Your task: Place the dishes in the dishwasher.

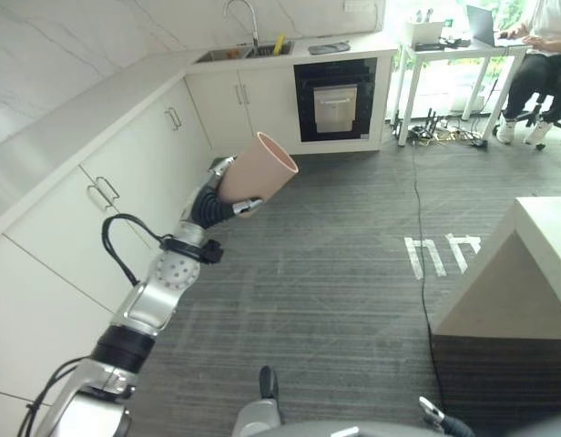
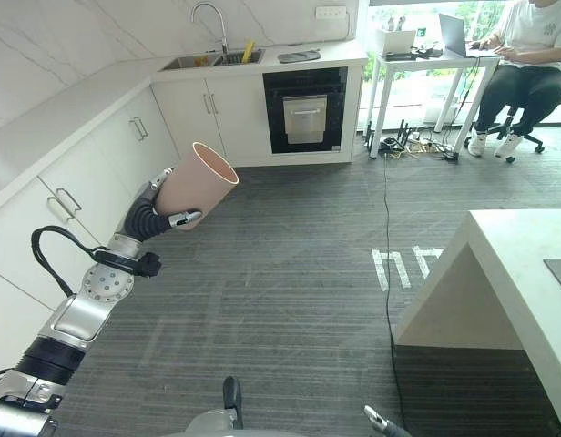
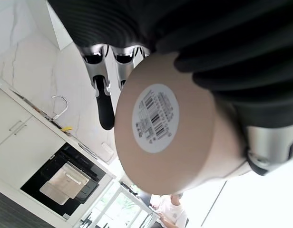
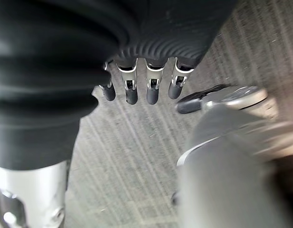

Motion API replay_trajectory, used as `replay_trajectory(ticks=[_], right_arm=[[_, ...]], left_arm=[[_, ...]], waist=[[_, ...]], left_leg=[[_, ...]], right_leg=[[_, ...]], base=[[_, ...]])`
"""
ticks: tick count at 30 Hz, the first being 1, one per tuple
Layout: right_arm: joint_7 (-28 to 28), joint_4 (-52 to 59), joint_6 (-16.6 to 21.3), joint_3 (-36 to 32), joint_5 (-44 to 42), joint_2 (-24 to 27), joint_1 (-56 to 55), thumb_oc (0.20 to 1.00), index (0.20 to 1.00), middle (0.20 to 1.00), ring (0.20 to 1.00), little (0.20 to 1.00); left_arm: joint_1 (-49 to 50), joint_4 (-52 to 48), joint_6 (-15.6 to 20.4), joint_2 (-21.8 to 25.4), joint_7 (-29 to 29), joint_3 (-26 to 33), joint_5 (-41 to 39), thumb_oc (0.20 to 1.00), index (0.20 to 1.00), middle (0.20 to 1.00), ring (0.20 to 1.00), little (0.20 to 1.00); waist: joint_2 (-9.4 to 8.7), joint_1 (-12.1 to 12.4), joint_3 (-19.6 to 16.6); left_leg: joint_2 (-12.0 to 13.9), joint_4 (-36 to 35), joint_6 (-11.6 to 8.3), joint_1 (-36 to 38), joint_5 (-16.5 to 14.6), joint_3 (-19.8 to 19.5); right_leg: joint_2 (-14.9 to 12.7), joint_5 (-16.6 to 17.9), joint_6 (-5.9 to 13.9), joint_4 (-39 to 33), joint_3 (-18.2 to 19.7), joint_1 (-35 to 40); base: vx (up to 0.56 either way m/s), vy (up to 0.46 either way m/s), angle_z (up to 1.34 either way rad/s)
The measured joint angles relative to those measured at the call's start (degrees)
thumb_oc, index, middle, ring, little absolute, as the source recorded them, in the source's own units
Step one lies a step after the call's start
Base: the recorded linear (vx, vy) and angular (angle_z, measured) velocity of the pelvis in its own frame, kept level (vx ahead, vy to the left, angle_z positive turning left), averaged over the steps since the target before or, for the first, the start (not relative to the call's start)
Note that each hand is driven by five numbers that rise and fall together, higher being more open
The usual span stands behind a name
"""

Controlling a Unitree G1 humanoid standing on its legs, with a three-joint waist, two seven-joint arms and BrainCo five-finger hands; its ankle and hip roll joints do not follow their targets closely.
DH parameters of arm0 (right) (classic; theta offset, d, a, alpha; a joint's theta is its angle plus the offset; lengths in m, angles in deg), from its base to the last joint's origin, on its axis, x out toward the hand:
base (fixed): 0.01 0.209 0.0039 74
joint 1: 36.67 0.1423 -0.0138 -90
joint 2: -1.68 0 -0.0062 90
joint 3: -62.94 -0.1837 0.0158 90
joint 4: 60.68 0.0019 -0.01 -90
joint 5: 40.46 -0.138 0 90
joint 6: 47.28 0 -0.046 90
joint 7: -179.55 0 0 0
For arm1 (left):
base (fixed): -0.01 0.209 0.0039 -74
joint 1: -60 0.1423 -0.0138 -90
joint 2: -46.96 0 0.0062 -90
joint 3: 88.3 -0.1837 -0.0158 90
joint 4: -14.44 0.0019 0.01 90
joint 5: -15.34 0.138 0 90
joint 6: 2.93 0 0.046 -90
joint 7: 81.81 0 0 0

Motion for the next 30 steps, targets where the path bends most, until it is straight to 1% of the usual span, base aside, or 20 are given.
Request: replay_trajectory(ticks=[2, 3, 6, 7, 8, 9, 10, 11, 12, 13, 14, 15, 17, 19, 21, 22, 24, 26, 28, 30], right_arm=[[-0.09, -0.03, -0.07, 0.04, -0.02, 0.08, -0.14, 1.0, 1.0, 1.0, 1.0, 1.0], [-0.4, -0.14, 0.0, 0.17, -0.03, -0.77, 0.32, 1.0, 1.0, 1.0, 1.0, 1.0], [-1.67, -0.66, 0.44, 0.19, 0.01, -5.42, 0.77, 1.0, 1.0, 1.0, 1.0, 1.0], [-2.37, -0.56, 1.02, 0.2, 0.01, -6.16, 0.89, 1.0, 1.0, 1.0, 1.0, 1.0], [-3.16, -0.06, 2.72, 0.13, -0.02, -6.29, 0.67, 1.0, 1.0, 1.0, 1.0, 1.0], [-3.8, 0.77, 4.37, -0.89, -0.06, -6.52, -0.34, 1.0, 1.0, 1.0, 1.0, 1.0], [-4.06, 1.17, 5.37, -1.37, -0.08, -7.34, -0.45, 1.0, 1.0, 1.0, 1.0, 1.0], [-4.37, 0.97, 6.56, -0.8, -0.05, -7.69, -0.08, 1.0, 1.0, 1.0, 1.0, 1.0], [-4.43, 1.16, 7.96, -0.82, -0.03, -6.62, 0.75, 1.0, 1.0, 1.0, 1.0, 1.0], [-4.52, 2.09, 8.85, -0.76, 0.0, -6.07, 1.95, 1.0, 1.0, 1.0, 1.0, 1.0], [-4.68, 6.06, 9.42, 0.01, 0.51, -5.37, 2.24, 1.0, 1.0, 1.0, 1.0, 1.0], [-4.64, 9.47, 10.25, 0.72, 1.06, -5.07, 2.27, 1.0, 1.0, 1.0, 1.0, 1.0], [-3.95, 9.75, 10.43, 1.99, 1.02, -5.08, 1.68, 1.0, 1.0, 1.0, 1.0, 1.0], [-3.38, 6.42, 10.23, 1.75, 1.04, -5.02, 1.94, 1.0, 1.0, 1.0, 1.0, 1.0], [-3.46, 6.31, 10.11, 1.42, 1.03, -5.5, 1.98, 1.0, 1.0, 1.0, 1.0, 1.0], [-3.64, 6.38, 10.0, 1.42, 1.0, -5.25, 2.31, 1.0, 1.0, 1.0, 1.0, 1.0], [-4.12, 6.89, 9.99, 1.47, 0.92, -4.08, 3.91, 1.0, 1.0, 1.0, 1.0, 1.0], [-4.2, 7.25, 10.06, 1.86, 0.9, -3.92, 6.61, 1.0, 1.0, 1.0, 1.0, 1.0], [-4.56, 9.24, 10.13, 2.65, 0.88, -2.7, 7.6, 1.0, 1.0, 1.0, 1.0, 1.0], [-4.67, 8.72, 10.1, 2.96, 0.83, -2.37, 7.17, 1.0, 1.0, 1.0, 1.0, 1.0]], left_arm=[[0.19, -0.01, 0.43, -0.11, 0.0, 0.0, 1.49, 0.2, 0.2, 0.2, 0.2, 0.2], [0.2, 0.07, 0.5, 0.02, -0.29, 0.06, 2.05, 0.2, 0.2, 0.2, 0.2, 0.2], [0.02, -0.61, 0.94, 1.95, -0.93, 1.17, 2.01, 0.2, 0.2, 0.2, 0.2, 0.2], [-0.39, -0.62, 0.96, 2.79, -1.58, 0.94, 2.01, 0.2, 0.2, 0.2, 0.2, 0.2], [-3.42, 0.09, 1.02, 3.39, -2.15, -1.09, 1.99, 0.2, 0.2, 0.2, 0.2, 0.2], [-7.55, 0.29, 1.17, 4.7, -2.56, -4.55, 1.97, 0.2, 0.2, 0.2, 0.2, 0.2], [-9.74, 0.1, 1.38, 5.45, -2.6, -6.52, 1.96, 0.2, 0.2, 0.2, 0.2, 0.2], [-9.99, -1.2, 1.41, 5.16, -2.44, -6.83, 1.9, 0.2, 0.2, 0.2, 0.2, 0.2], [-9.65, -2.1, 1.42, 4.51, -2.41, -7.5, 1.9, 0.2, 0.2, 0.2, 0.2, 0.2], [-9.65, -2.17, 1.42, 4.68, -2.43, -7.42, 1.9, 0.2, 0.2, 0.2, 0.2, 0.2], [-9.7, -2.14, 1.37, 4.8, -2.47, -7.46, 1.9, 0.2, 0.2, 0.2, 0.2, 0.2], [-9.87, -1.85, 1.36, 4.45, -2.6, -7.59, 1.91, 0.2, 0.2, 0.2, 0.2, 0.2], [-9.89, -1.05, 0.8, 3.16, -2.84, -7.85, 1.9, 0.2, 0.2, 0.2, 0.2, 0.2], [-9.82, -0.96, 0.08, 3.29, -3.15, -7.78, 1.88, 0.2, 0.2, 0.2, 0.2, 0.2], [-9.0, -0.8, 0.02, 3.06, -3.27, -7.82, 1.96, 0.2, 0.2, 0.2, 0.2, 0.2], [-7.38, -0.88, -0.13, 1.92, -3.4, -7.79, 1.99, 0.2, 0.2, 0.2, 0.2, 0.2], [-4.99, -1.63, -0.52, 0.23, -4.06, -7.8, 2.03, 0.2, 0.2, 0.2, 0.2, 0.2], [-3.72, -2.26, -0.73, 0.37, -4.07, -7.57, 2.04, 0.2, 0.2, 0.2, 0.2, 0.2], [-3.66, -4.67, -0.93, 0.87, -4.12, -7.19, 2.01, 0.2, 0.2, 0.2, 0.2, 0.2], [-3.18, -6.77, -0.85, 1.29, -4.16, -5.17, 1.9, 0.2, 0.2, 0.2, 0.2, 0.2]], waist=[[0.28, 0.27, -0.26], [-0.86, 1.51, -0.97], [-4.31, 2.04, -2.41], [-3.92, 1.63, -2.36], [-2.88, 1.78, -1.82], [-1.94, -0.12, -1.7], [-2.44, -0.4, -1.76], [-2.55, -0.1, -1.83], [-0.67, -0.03, -1.65], [-0.39, -0.25, -1.71], [0.1, -1.76, -1.38], [-0.42, -3.71, -0.6], [-2.58, -5.16, -0.17], [-2.65, -4.99, -0.2], [-1.65, -5.23, -0.44], [-0.92, -5.21, -0.66], [2.39, -5.28, -0.89], [2.23, -5.08, -0.92], [1.45, -5.82, -0.77], [-0.34, -5.74, -0.45]], left_leg=[[-1.72, 0.89, 2.03, 4.35, -1.03, -0.35], [-4.77, -1.15, 3.8, 6.08, -0.32, -1.85], [-9.38, -5.37, 10.81, 10.95, 1.38, -1.56], [-9.99, -5.49, 11.58, 11.74, 1.59, -2.24], [-10.54, -5.29, 12.78, 12.85, 0.74, -2.96], [-10.83, -4.87, 13.93, 13.4, -0.08, -5.6], [-11.76, -4.83, 14.73, 14.39, -0.74, -6.84], [-12.55, -3.42, 15.57, 15.02, -2.89, -6.72], [-12.2, -3.97, 17.26, 16.38, -4.71, -7.12], [-12.05, -4.65, 17.17, 16.86, -4.9, -6.71], [-11.97, -5.31, 16.32, 17.35, -5.16, -6.8], [-12.27, -5.28, 15.2, 18.62, -6.85, -7.02], [-13.87, -2.67, 13.11, 20.77, -11.07, -7.85], [-12.79, -1.48, 12.47, 24.82, -14.59, -7.95], [-9.16, -2.35, 8.68, 29.0, -16.59, -7.95], [-7.04, -1.9, 6.84, 31.14, -17.0, -7.69], [-3.14, 1.81, 2.66, 31.4, -14.12, -6.08], [-1.89, 10.85, 2.16, 29.41, -9.17, -6.29], [-3.28, 14.31, 2.28, 25.13, -7.86, -6.69], [-2.3, 33.72, 1.23, 17.68, 4.31, -7.71]], right_leg=[[-1.05, -1.58, 2.4, 1.48, 1.26, 0.62], [-3.08, -2.71, 3.7, 2.01, 3.32, 0.62], [-4.89, -4.53, 7.28, 7.63, 0.14, 2.05], [-5.32, -4.76, 7.97, 12.07, -0.13, 1.04], [-5.73, -5.04, 10.82, 24.78, 1.73, -4.28], [-5.78, -0.25, 18.2, 44.9, 5.54, -13.26], [-4.85, 3.51, 17.66, 54.74, 8.92, -18.84], [-2.26, 10.29, 17.2, 59.63, 12.99, -23.24], [-2.52, 5.07, 14.25, 60.29, 10.17, -26.77], [-2.52, 1.82, 12.69, 56.88, 7.52, -29.69], [-2.56, -1.09, 9.72, 44.82, 3.78, -31.55], [-2.4, 0.35, 7.14, 26.02, -0.12, -31.78], [-5.04, 5.36, 6.18, 8.73, -3.22, -31.59], [-6.66, 7.5, 6.39, 4.46, -3.57, -31.29], [-4.88, 9.03, 7.13, 7.57, -3.73, -26.68], [-2.89, 14.43, 5.33, 6.67, -3.29, -23.82], [1.58, 15.08, 2.55, 6.15, -3.68, -20.88], [3.62, 12.13, -0.16, 6.98, -2.47, -18.11], [3.78, 9.02, -1.33, 7.79, -1.74, -16.65], [4.51, 6.12, -3.26, 7.3, -1.55, -11.24]], base=[[0.37, 0.205, -0.42], [0.3, 0.173, -0.75], [0.28, 0.242, -0.29], [0.27, 0.306, 0.16], [0.27, 0.291, 0.93], [0.21, 0.161, 1.08], [0.23, 0.14, 0.94], [0.28, 0.083, 0.2], [0.33, 0.006, -0.24], [0.37, -0.072, -0.27], [0.4, -0.162, -0.06], [0.44, -0.237, 0.2], [0.42, -0.268, 0.35], [0.37, -0.249, 0.36], [0.44, -0.338, 0.5], [0.43, -0.347, 0.5], [0.4, -0.31, 0.01], [0.29, -0.28, -0.57], [0.23, -0.287, -0.38], [0.35, -0.325, -0.23]])
